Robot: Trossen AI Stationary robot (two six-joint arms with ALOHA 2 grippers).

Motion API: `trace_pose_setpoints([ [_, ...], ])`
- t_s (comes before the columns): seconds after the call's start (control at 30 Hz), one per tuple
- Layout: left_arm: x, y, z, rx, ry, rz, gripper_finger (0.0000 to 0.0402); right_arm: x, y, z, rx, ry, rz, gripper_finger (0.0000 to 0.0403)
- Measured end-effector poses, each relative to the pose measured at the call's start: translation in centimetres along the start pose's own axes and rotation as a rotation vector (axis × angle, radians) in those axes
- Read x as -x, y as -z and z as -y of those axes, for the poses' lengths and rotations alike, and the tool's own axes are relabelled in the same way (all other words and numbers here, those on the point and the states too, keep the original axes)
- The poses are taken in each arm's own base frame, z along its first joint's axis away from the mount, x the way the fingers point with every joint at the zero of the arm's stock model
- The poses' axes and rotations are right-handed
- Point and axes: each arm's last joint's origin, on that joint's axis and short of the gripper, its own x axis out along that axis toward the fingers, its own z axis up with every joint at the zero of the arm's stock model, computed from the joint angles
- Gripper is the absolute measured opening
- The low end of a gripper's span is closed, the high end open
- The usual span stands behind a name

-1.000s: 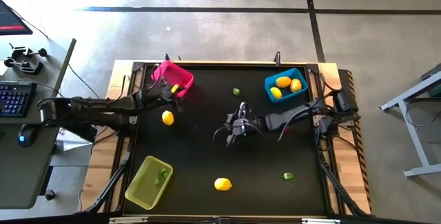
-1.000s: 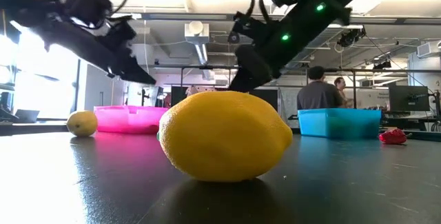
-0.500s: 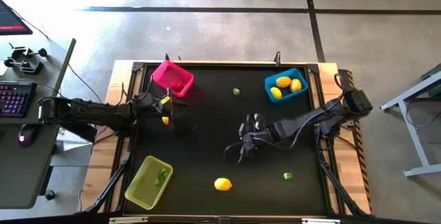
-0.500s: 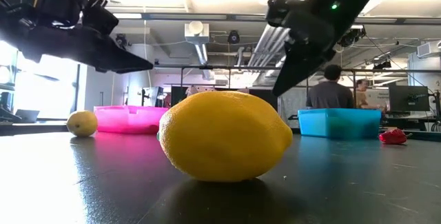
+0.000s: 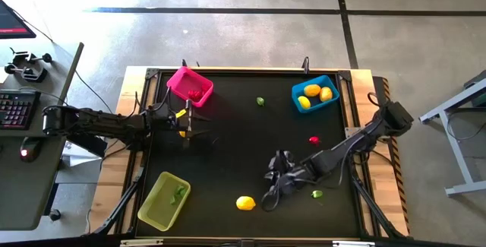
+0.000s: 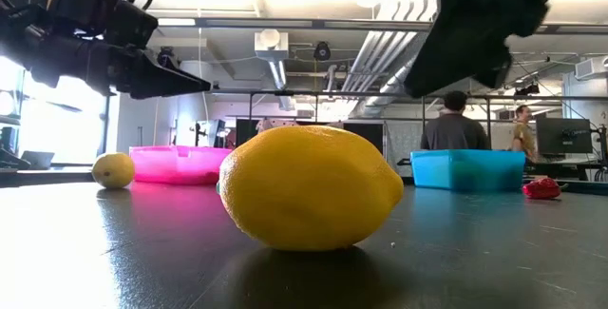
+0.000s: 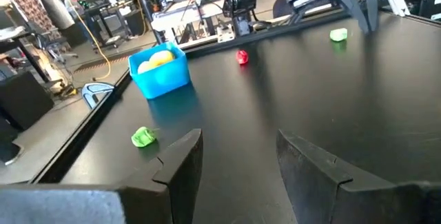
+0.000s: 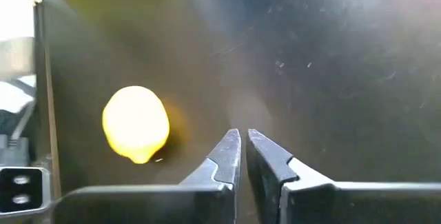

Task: Sort produce into baskets
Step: Put the green bell pepper into the yellow bin

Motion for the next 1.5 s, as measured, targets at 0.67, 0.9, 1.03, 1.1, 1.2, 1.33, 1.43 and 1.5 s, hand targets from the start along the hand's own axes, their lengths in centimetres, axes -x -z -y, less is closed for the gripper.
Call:
trace_pose_setpoints([
  [0.67, 0.0, 0.5, 0.2, 0.1, 0.023, -0.054, 0.017, 5.2, 3.4, -1.7, -0.058, 0.213, -0.504, 0.0153],
  [0.9, 0.0, 0.7, 0.6, 0.101, 0.041, -0.077, 0.017, 3.7, 6.4, -1.7, 0.055, 0.266, -0.73, 0.0158],
  [1.03, -0.1, 0.6, 0.9, 0.097, 0.06, -0.072, 0.017, 2.4, 7.8, -1.7, 0.128, 0.281, -0.815, 0.0158],
  [1.1, -0.1, 0.5, 1.1, 0.096, 0.067, -0.07, 0.017, 1.9, 8.2, -1.6, 0.159, 0.282, -0.857, 0.0158],
  [1.2, -0.1, 0.5, 1.2, 0.094, 0.074, -0.069, 0.017, 1.4, 8.7, -1.4, 0.192, 0.299, -0.893, 0.0157],
  [1.33, -0.1, 0.5, 1.3, 0.095, 0.08, -0.073, 0.017, 1.1, 9.0, -1.2, 0.208, 0.315, -0.906, 0.0144],
  [1.43, -0.1, 0.5, 1.3, 0.105, 0.082, -0.077, 0.017, 1.1, 9.0, -1.3, 0.206, 0.312, -0.904, 0.0115],
  [1.5, -0.1, 0.5, 1.3, 0.111, 0.082, -0.078, 0.017, 1.0, 9.0, -1.3, 0.198, 0.313, -0.901, 0.0083],
])
